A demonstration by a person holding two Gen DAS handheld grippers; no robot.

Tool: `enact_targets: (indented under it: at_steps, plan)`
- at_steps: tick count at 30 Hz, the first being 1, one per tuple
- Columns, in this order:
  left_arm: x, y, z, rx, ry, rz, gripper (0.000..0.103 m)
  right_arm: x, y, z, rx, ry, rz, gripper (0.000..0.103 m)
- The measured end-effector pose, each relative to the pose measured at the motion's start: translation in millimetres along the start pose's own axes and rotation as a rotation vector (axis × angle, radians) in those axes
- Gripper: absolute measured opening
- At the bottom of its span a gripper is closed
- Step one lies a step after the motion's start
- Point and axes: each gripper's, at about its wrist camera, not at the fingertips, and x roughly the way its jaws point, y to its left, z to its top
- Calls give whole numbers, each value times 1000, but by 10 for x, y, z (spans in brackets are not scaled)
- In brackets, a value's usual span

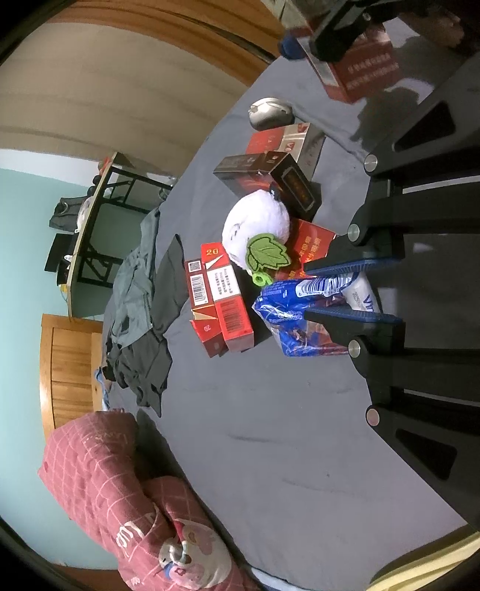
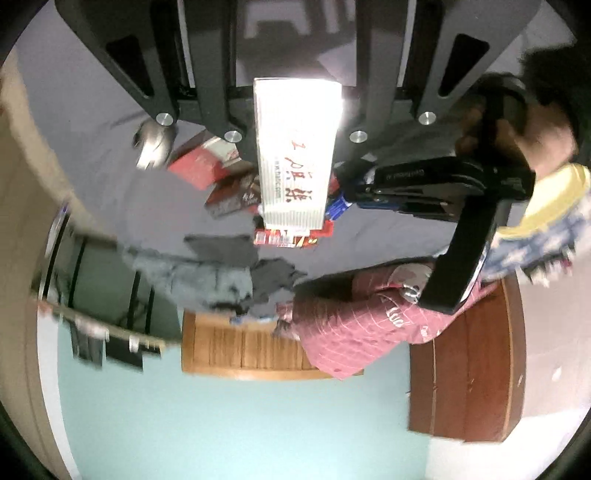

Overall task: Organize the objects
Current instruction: 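Lift the blue packet and white-red box and carry both toward the yellow basin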

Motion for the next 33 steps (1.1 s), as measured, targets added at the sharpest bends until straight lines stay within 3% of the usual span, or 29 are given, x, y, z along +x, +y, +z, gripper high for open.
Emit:
enact_targets:
  at_steps: [4,19,33]
  plan:
    - [53,23,-18,-3,10,-2,11,56,101,-30,-95,34,-42,23]
    - [135,91,-28,-30,34,-14,5,97,29,-23,-57,64,-24,23]
    - [-6,76,-10,4,-1,1,4,74,-4,10,-39,59,-14,23]
